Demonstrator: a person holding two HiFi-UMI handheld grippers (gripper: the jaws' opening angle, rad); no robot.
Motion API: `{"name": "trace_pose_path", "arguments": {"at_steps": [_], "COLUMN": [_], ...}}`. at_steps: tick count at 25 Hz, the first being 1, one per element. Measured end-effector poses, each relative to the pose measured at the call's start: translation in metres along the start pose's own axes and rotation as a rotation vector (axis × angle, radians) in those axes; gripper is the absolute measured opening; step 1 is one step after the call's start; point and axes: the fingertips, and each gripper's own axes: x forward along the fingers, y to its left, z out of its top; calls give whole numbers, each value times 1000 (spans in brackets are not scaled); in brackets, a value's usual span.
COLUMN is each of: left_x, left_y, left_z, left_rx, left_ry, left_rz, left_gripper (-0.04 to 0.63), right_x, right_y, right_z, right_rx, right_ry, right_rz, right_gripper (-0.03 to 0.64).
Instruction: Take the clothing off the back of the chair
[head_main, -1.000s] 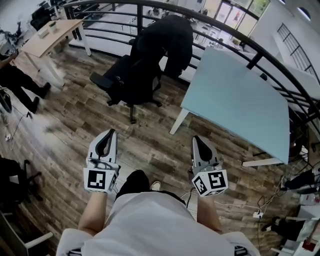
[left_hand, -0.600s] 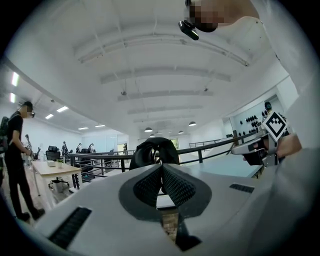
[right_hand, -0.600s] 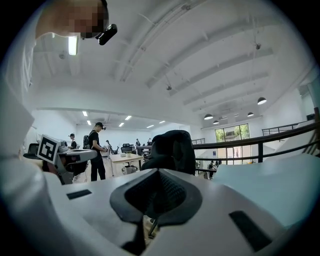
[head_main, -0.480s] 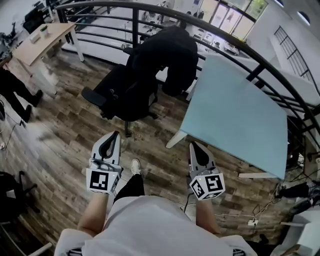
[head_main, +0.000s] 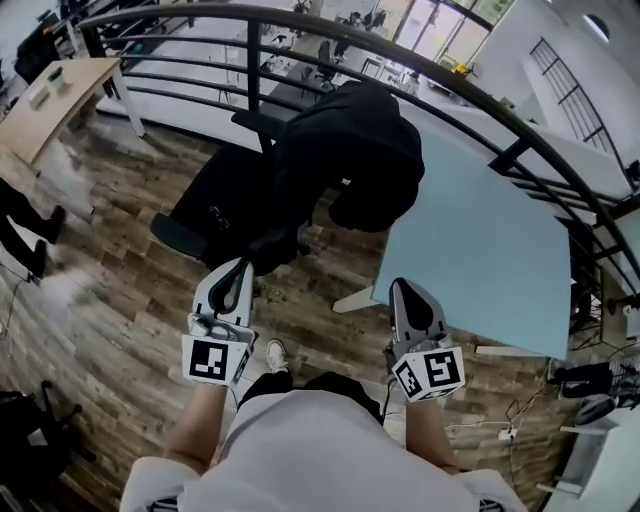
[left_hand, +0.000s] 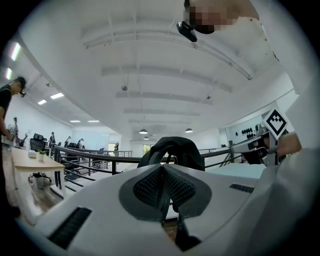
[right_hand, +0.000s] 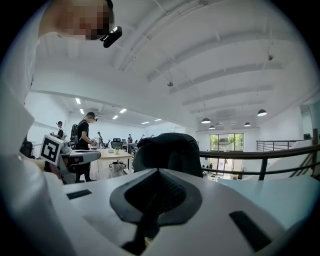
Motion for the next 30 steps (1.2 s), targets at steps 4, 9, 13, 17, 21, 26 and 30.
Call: {"name": "trace_pose_path", "arguments": {"at_steps": [4,9,13,17,21,26,30], "left_x": [28,59,71,80,84,83,79], "left_y": [6,-3,8,7,9,7,14], "left_z": [1,8,15,23,25,21,16], "left_rx": [-19,6,30,68,71,71,65], "left_ry": [1,-2,-7,3,-9,5,13], "left_rz": [-32,-40,10,54,95,126,156], "left_gripper": [28,28,28,28,28,28,28], "right_x": [15,33,63,84,101,117,142], "right_y": [-12,-42,-65,-83,-89,-88,-88], "right_z": [10,18,20,37,49,66,77], "right_rx": [5,-5,4,-33,-48,-167,-253], "right_ry": [-13,-49,-73,-108,-130,-129,-112], "right_rz": [-39,-39,-29,23,72,167,180], "right_gripper": [20,20,20,21,23,292,437]}}
